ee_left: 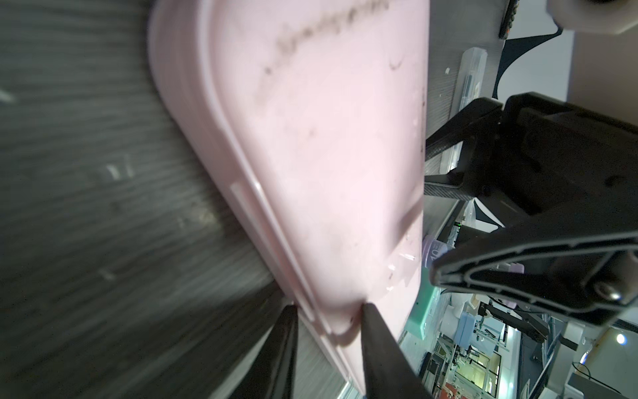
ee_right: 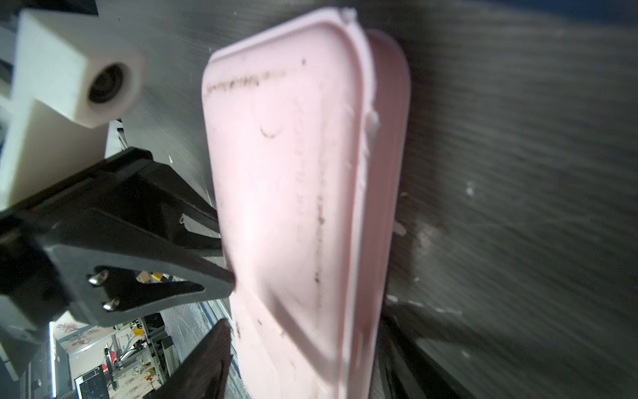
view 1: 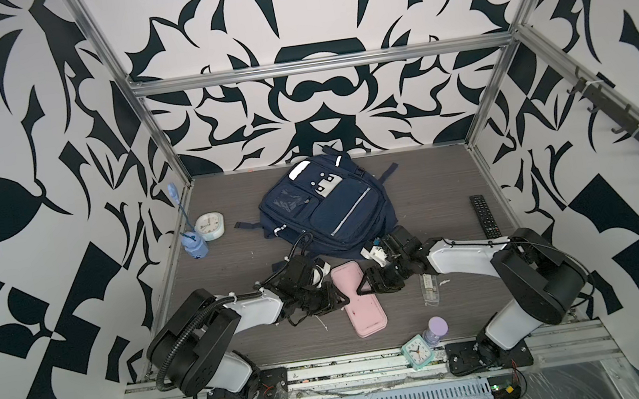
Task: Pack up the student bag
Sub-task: 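Lift the pink pencil case with both grippers toward the backpack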
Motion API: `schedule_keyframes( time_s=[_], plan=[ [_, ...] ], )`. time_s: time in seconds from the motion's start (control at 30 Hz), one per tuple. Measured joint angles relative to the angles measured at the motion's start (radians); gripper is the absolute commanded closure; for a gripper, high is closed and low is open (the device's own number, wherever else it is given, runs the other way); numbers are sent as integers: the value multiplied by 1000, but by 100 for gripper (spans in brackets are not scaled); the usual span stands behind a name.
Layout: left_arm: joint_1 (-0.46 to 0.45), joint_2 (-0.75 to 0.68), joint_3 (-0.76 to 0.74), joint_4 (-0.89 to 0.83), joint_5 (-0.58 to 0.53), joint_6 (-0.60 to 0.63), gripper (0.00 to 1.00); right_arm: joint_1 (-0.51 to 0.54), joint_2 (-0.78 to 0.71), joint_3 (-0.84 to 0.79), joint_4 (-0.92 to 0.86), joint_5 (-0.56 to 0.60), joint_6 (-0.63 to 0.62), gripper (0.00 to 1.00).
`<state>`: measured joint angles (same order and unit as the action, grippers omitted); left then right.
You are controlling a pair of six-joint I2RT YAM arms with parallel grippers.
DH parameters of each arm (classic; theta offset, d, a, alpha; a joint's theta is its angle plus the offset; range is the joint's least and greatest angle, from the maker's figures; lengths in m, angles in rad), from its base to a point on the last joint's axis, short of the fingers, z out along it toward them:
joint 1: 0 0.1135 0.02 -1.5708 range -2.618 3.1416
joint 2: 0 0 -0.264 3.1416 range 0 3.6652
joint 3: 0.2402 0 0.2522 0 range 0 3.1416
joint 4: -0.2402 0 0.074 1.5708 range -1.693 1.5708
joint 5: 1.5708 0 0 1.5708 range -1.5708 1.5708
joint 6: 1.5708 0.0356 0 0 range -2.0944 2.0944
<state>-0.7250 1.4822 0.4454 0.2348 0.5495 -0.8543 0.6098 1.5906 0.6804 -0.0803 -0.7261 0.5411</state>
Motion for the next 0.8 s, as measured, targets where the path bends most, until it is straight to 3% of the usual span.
schedule_keyframes(
  time_s=[0.43, 0.8],
  plan=[
    [6, 0, -52, 99, 16, -37, 66, -12, 0, -65, 160, -63, 75, 32],
    [6, 8, -59, 113, 26, -43, 61, -11, 18, -77, 190, -66, 112, 47]
  ],
)
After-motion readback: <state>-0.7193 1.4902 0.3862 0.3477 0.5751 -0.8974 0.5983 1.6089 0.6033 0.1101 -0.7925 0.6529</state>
